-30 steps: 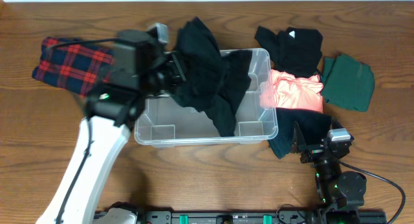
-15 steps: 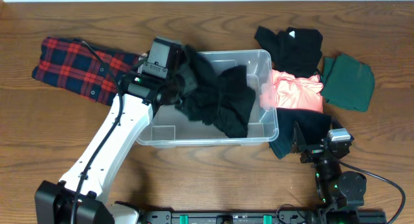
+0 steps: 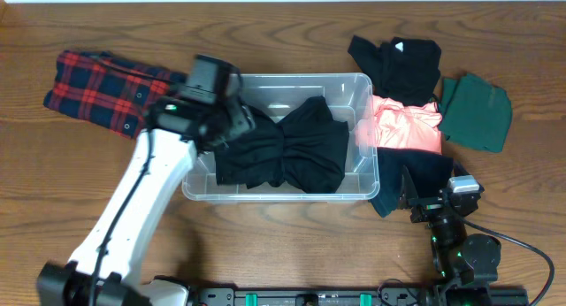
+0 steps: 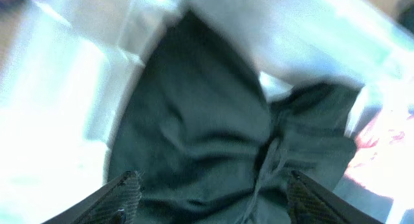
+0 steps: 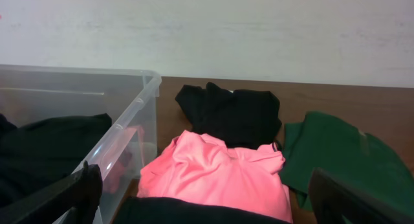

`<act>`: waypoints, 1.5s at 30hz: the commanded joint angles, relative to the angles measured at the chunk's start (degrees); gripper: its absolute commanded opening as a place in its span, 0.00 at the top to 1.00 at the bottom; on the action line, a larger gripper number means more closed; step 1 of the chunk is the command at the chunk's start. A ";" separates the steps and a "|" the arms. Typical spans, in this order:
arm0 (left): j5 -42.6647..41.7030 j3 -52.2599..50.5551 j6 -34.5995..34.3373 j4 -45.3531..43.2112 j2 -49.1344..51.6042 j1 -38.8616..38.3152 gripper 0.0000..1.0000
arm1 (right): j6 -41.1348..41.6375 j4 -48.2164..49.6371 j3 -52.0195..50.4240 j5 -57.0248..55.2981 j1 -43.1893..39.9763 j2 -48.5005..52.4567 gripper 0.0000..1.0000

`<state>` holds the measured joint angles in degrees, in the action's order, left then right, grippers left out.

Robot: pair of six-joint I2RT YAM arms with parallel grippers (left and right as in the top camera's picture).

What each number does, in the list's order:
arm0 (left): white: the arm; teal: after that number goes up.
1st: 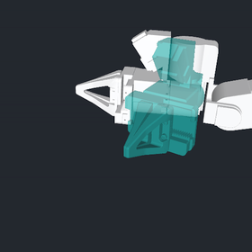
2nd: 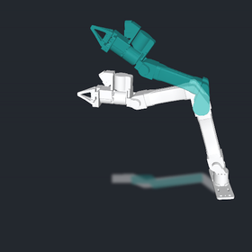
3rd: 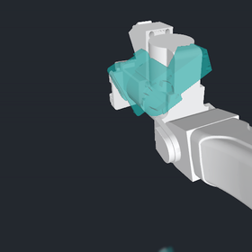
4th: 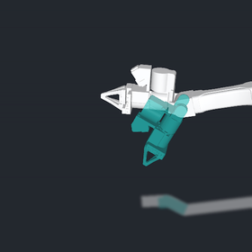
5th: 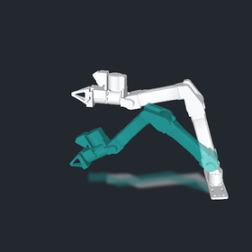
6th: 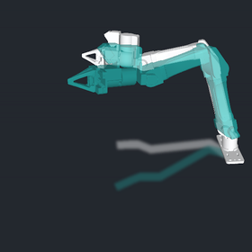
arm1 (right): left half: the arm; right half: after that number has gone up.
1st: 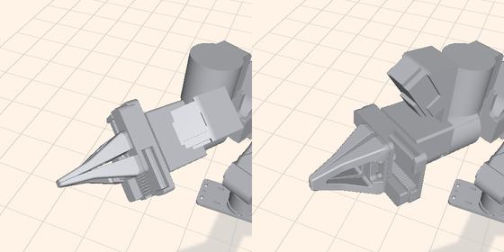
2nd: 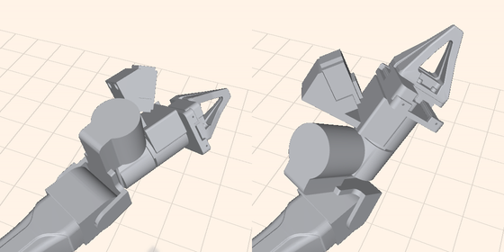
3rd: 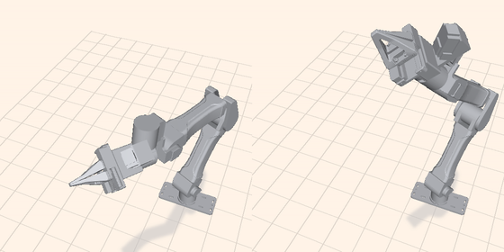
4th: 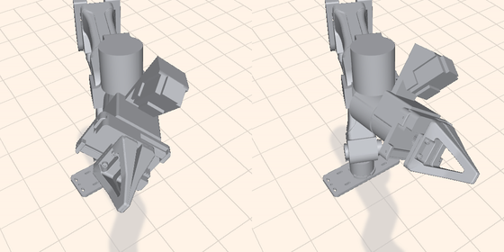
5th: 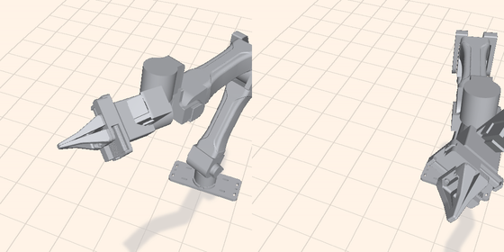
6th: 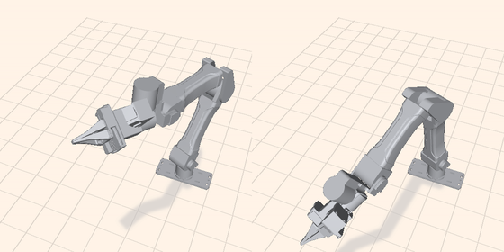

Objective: Pack container
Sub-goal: 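Move the left gripper back to the red plaid shirt, then grasp the red plaid shirt with the left gripper and carry it into the bin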

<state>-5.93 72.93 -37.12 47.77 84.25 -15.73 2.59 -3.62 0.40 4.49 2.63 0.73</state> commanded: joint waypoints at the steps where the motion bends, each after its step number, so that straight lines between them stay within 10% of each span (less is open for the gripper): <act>1: 0.44 4.50 5.75 -0.28 -6.40 7.02 0.23 | 0.70 -0.20 -0.09 0.07 -0.33 -0.09 0.01; 19: -23.74 4.98 15.85 -11.32 9.35 50.69 0.15 | 0.72 -0.20 -0.09 0.07 -0.33 -0.09 0.01; 42: -36.39 4.94 11.32 -39.63 40.89 55.78 0.06 | 0.70 -0.20 -0.09 0.07 -0.33 -0.09 0.01; 45: -36.15 4.94 11.34 -39.82 41.75 55.78 0.18 | 0.70 -0.20 -0.09 0.07 -0.33 -0.09 0.01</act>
<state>-42.04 77.73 -25.87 7.46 122.98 40.03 2.59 -3.60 0.40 4.49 2.63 0.73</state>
